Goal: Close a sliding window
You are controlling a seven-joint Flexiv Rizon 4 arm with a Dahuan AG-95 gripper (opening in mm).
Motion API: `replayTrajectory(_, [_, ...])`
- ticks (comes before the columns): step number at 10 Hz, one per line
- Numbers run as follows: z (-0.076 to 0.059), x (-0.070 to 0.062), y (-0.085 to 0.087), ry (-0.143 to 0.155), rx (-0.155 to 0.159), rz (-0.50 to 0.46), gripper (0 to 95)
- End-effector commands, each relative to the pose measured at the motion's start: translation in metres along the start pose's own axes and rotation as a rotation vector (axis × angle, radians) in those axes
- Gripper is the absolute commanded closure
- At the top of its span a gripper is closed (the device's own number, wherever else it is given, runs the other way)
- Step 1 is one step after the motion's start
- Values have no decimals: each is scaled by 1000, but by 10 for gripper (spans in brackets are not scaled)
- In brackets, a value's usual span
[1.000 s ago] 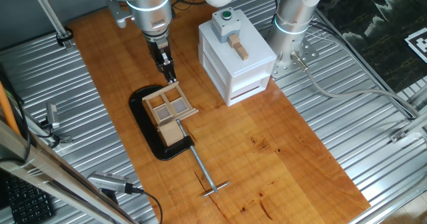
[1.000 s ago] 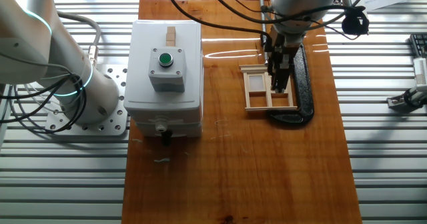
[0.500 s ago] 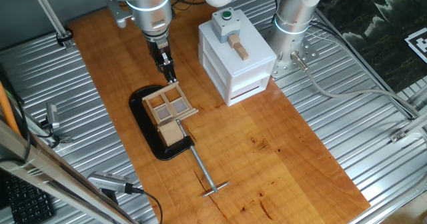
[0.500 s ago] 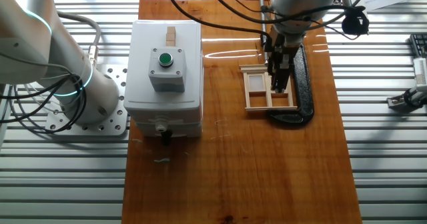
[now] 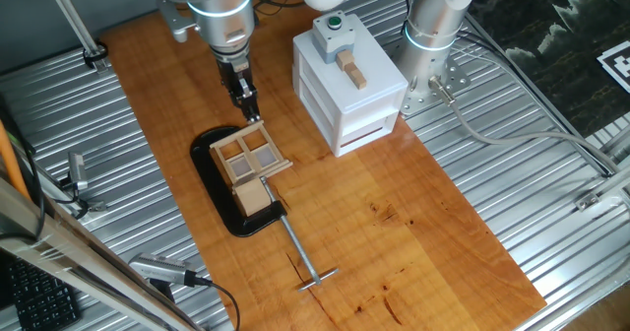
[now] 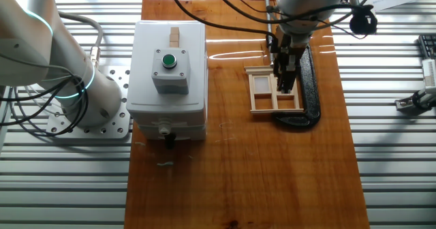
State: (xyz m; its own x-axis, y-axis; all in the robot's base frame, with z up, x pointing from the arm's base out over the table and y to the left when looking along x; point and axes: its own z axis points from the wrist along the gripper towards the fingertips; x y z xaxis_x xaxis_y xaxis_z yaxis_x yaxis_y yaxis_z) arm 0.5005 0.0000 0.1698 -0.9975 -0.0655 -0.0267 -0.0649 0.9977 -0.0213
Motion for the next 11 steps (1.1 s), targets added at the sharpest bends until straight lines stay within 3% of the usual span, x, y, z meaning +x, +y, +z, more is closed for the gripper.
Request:
replayTrajectory(1, [0, 0, 0, -10, 10, -29, 950])
replayTrajectory(11, [-1, 1, 1, -5, 9, -17, 950])
